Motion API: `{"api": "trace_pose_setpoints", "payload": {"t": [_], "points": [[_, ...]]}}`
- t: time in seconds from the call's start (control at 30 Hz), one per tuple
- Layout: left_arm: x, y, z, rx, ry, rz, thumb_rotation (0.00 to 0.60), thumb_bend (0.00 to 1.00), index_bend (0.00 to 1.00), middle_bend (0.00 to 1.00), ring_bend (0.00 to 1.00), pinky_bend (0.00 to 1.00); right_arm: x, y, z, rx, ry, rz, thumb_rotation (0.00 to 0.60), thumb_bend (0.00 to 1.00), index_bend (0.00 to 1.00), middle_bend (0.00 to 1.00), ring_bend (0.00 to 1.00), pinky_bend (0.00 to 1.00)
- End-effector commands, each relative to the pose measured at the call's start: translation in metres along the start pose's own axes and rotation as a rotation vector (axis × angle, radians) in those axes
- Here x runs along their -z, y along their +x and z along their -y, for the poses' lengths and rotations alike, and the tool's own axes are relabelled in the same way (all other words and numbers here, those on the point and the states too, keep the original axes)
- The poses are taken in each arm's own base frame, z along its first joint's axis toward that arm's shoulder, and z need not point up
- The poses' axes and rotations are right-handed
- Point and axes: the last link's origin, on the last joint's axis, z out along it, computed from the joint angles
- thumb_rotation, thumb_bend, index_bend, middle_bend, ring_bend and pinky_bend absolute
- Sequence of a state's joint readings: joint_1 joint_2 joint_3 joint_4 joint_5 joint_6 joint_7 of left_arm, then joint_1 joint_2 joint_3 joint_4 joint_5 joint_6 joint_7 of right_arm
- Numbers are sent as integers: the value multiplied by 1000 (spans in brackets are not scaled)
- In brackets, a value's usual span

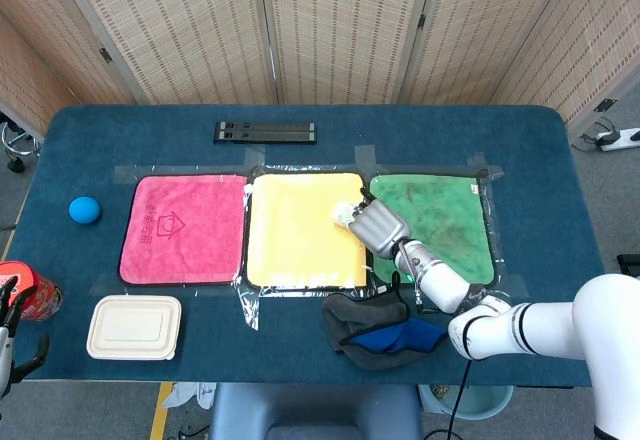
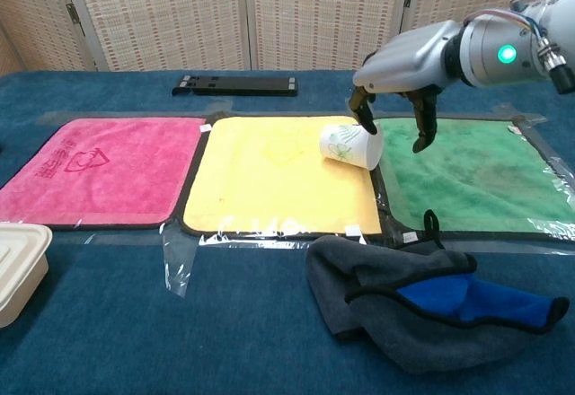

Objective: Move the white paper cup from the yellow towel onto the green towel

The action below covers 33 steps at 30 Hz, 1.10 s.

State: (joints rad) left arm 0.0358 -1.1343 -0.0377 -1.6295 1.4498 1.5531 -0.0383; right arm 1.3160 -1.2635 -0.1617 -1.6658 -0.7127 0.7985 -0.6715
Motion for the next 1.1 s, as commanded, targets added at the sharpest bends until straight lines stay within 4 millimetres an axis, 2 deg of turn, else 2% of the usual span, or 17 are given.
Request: {"api": "trace_pose_setpoints", "payload": {"t": [0.03, 0.27, 0.4, 0.57, 0.87, 1.1], "points": [[1, 0, 0, 1, 1, -1, 600, 493, 157, 0, 0, 0, -13, 15, 5, -35, 11, -47, 600, 206, 413, 331, 219, 0], [6, 2, 4, 1, 21, 0, 600, 493, 156, 0, 0, 0, -55, 28, 22, -42, 25, -45, 600, 202, 399, 278, 187, 0], [9, 2, 8, 4, 35, 12, 600, 494, 154, 0, 0, 0, -75, 22, 29, -44, 25, 2, 600, 202, 400, 269, 182, 0], [11, 1, 10, 0, 46, 37, 600, 495, 143, 0, 0, 0, -90, 14, 34, -72, 29, 62, 600, 203, 394, 248, 168, 0], [11, 0, 10, 0, 50, 50, 600, 495, 137, 0, 0, 0, -86, 5, 34, -51, 33, 134, 600, 203, 391, 244, 162, 0], [11, 2, 9, 0, 46, 43, 600, 495, 135, 0, 0, 0, -61, -6, 21, 1, 35, 155, 600, 202, 391, 247, 159, 0]]}}
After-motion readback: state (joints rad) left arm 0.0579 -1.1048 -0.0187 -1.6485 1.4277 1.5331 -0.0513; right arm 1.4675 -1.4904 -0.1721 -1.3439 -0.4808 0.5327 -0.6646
